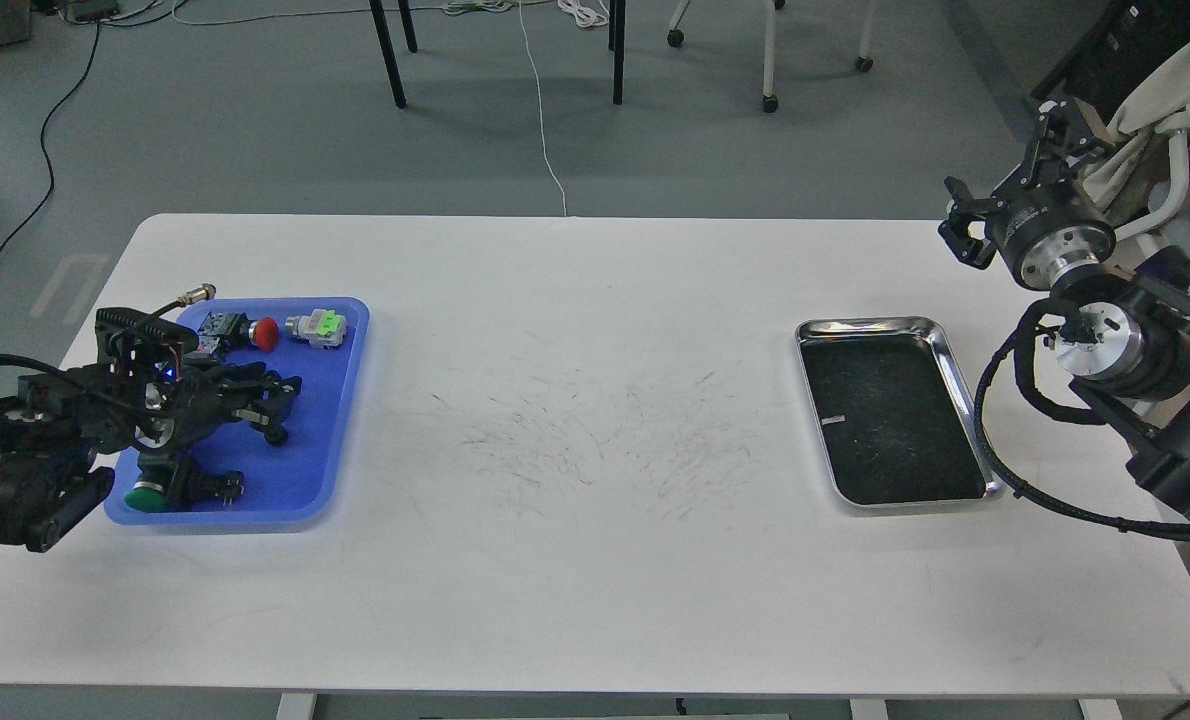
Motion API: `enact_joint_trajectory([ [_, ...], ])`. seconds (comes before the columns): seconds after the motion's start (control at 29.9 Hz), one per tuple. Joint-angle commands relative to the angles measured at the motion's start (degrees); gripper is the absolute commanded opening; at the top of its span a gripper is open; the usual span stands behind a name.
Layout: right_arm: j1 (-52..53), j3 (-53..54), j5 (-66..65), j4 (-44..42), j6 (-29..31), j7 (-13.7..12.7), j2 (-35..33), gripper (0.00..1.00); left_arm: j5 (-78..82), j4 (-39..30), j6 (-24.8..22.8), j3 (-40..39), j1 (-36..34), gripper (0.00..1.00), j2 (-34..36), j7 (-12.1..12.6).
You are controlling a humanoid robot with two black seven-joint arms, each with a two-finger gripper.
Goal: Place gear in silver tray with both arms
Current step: 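Close the left gripper on the black gear and lift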
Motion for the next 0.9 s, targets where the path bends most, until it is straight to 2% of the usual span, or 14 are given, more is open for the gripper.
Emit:
enact_joint_trajectory([
  [0.0,-0.13,0.01,0.00,0.08,0.05,0.00,-0.02,0.99,0.16,0.01,-0.02,0.13,0.25,0.32,-0.02,0.02],
  [0.17,-0.22,0.01,0.00,0.00,0.05,0.00,-0.02,0.99,0.25,-0.07,-0.11,0.13,0.43,0.22,0.16,0.02],
  [0.47,-0.30,-0.08,-0.08,-0.09,0.05,0.00,0.42,0.99,0.16,-0.16,-0.20,0.13,-0.01,0.12,1.56,0.02],
  [0.67,-0.39,-0.08,-0.17,-0.09,0.05,0.00,0.69,0.99,-0.28,-0.60,-0.55,-0.05,-0.71,0.09,3.58,0.02],
  [0.87,-0.30,-0.08,-0.35,-0.27,0.05,0.00,0.69,0.99,-3.26,-0.78,-3.62,-0.58,-3.52,0.09,4.82,0.02],
])
